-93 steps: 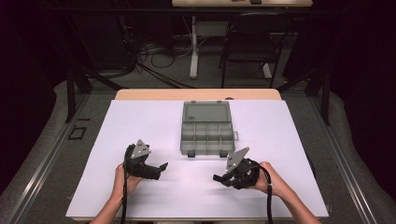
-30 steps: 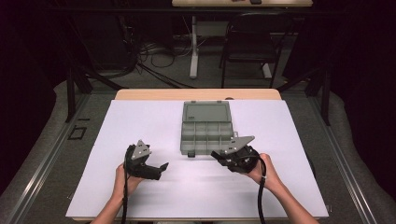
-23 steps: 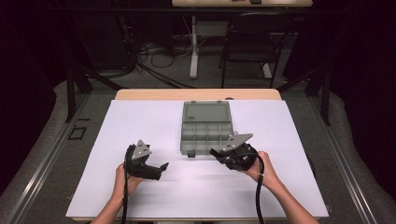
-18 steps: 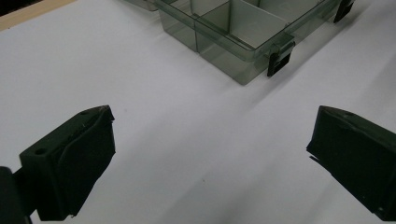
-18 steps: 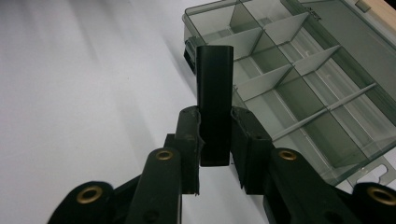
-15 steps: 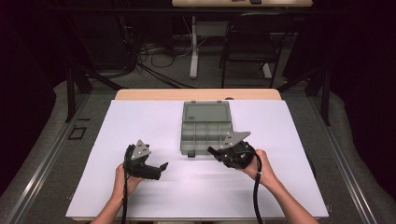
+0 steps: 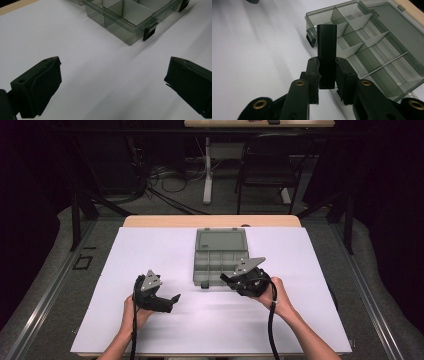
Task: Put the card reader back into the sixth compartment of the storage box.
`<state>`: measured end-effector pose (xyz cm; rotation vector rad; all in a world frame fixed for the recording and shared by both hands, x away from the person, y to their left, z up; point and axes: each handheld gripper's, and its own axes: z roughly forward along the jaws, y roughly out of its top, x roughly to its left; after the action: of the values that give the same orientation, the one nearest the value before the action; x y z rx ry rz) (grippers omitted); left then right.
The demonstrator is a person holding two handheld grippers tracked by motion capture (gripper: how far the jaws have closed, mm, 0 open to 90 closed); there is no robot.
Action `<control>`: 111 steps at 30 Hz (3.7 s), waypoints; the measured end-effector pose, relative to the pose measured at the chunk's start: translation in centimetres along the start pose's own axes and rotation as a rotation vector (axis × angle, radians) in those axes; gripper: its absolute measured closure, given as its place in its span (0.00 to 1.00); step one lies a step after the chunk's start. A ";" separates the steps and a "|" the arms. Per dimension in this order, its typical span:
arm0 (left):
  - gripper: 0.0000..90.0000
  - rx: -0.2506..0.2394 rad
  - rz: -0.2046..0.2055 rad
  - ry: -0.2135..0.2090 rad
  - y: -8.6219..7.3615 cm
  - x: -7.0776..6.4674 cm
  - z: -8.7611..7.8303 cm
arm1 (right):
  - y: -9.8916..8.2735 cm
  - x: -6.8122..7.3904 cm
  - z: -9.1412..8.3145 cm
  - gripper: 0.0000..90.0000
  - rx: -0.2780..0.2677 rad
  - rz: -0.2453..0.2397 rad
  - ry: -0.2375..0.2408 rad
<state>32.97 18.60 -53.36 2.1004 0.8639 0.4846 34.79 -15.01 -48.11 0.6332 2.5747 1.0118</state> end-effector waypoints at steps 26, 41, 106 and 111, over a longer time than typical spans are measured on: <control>0.00 0.000 0.002 0.003 0.0 0.0 0.0 | 1.8 -0.9 0.8 0.82 -0.018 0.033 -0.030; 0.00 -0.002 0.000 0.001 0.0 0.0 0.0 | 2.5 -1.2 1.4 0.82 -0.021 0.061 -0.050; 0.00 -0.008 0.005 0.001 0.1 -0.1 -0.1 | 4.6 -2.3 6.0 0.82 0.081 0.266 -0.060; 0.00 -0.009 0.004 0.001 0.1 0.0 -0.1 | 4.7 -2.2 6.4 0.82 0.092 0.273 -0.063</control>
<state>32.90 18.60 -53.22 2.0942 0.8570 0.4902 40.77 -9.43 -49.05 1.0471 2.5380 0.9380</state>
